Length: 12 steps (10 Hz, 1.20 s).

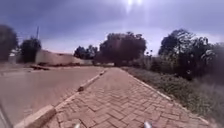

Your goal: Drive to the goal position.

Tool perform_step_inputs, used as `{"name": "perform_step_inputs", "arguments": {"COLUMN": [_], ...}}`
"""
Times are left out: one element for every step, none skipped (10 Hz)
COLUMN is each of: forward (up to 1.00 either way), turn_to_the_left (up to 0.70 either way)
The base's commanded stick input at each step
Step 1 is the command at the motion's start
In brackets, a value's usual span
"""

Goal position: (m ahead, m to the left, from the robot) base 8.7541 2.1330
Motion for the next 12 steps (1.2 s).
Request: {"name": "perform_step_inputs", "arguments": {"forward": [0.70, 0.70, 0.70, 0.70, 0.70, 0.70, 0.70, 0.70, 0.70, 0.70, 0.70, 0.70], "turn_to_the_left": [0.00, 0.00, 0.00, 0.00, 0.00, 0.00, 0.00, 0.00, 0.00, 0.00, 0.00, 0.00]}}
